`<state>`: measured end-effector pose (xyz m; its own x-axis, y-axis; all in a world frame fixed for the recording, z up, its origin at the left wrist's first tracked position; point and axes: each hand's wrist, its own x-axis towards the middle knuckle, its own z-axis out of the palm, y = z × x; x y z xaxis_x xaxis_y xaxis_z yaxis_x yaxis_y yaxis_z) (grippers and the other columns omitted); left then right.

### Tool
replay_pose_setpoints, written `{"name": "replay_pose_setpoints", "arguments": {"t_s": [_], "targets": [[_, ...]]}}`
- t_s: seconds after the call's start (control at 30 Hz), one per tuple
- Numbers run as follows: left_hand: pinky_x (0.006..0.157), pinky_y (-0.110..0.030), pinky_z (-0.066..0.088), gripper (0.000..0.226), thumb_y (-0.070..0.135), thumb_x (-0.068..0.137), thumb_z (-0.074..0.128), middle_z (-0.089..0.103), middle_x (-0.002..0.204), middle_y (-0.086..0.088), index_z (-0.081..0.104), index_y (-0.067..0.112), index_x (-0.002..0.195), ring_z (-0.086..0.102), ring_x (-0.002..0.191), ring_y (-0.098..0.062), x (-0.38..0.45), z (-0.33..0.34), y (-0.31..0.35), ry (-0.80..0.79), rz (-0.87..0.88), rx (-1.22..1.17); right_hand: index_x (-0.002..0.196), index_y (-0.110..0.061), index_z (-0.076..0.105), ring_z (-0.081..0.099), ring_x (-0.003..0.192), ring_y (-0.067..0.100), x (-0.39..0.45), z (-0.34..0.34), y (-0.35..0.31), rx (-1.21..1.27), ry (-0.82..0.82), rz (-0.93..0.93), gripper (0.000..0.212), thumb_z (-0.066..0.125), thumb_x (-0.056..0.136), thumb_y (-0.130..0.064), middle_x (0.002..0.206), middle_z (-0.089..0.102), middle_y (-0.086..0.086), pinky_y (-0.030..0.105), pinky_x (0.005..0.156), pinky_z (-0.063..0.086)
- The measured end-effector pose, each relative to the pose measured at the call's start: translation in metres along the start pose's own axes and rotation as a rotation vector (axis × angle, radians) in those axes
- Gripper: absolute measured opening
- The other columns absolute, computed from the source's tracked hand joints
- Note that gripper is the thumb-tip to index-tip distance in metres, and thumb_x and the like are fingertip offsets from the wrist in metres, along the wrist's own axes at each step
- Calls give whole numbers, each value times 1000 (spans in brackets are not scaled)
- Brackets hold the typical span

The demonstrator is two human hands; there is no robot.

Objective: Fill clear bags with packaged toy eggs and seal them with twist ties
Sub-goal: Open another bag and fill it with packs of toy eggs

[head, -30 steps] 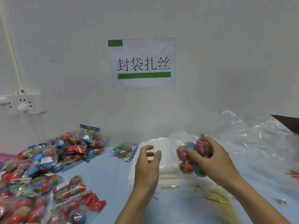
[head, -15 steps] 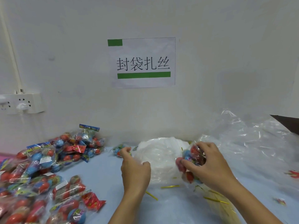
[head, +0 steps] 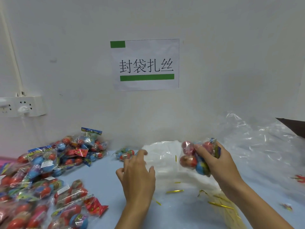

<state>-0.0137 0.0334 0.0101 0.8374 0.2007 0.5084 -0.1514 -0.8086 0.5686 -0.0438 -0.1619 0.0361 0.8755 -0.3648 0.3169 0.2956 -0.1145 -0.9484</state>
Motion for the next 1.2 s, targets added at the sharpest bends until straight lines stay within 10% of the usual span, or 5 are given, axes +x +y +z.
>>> {"name": "replay_pose_setpoints", "arguments": {"t_s": [0.17,0.3,0.47,0.87,1.2], "targets": [[68,-33,46,7,31,95,57,60,74,10,61,27,90,60,79,-16,-1,1,2,24,13,-167,81,-7,66,59,66,23,-4,-1,-7,389,-343,86,38,81,70,-39,77,59,13,26,57,47],[61,-33,47,11,27,94,62,58,64,6,61,28,83,55,64,-10,1,6,4,-29,52,-365,79,-14,68,59,72,21,-8,7,1,99,-617,55,38,82,65,-47,77,63,10,29,67,49],[52,-14,40,28,20,94,66,55,58,9,57,36,73,47,54,-4,2,11,7,-40,133,-553,75,-27,69,69,67,11,-6,11,15,-175,-408,73,33,79,67,-58,74,73,-1,20,60,51],[60,-19,49,16,18,90,62,60,78,10,55,31,84,57,70,-10,-10,14,17,-292,436,-560,80,-21,60,64,75,24,2,10,20,-412,238,68,24,72,75,-42,76,67,-2,48,75,58],[85,-25,53,13,23,89,61,61,79,17,57,33,82,61,81,-5,-16,11,19,-526,511,-511,91,-12,60,67,81,33,5,20,35,33,230,308,17,63,90,-28,91,68,12,48,74,57]]}}
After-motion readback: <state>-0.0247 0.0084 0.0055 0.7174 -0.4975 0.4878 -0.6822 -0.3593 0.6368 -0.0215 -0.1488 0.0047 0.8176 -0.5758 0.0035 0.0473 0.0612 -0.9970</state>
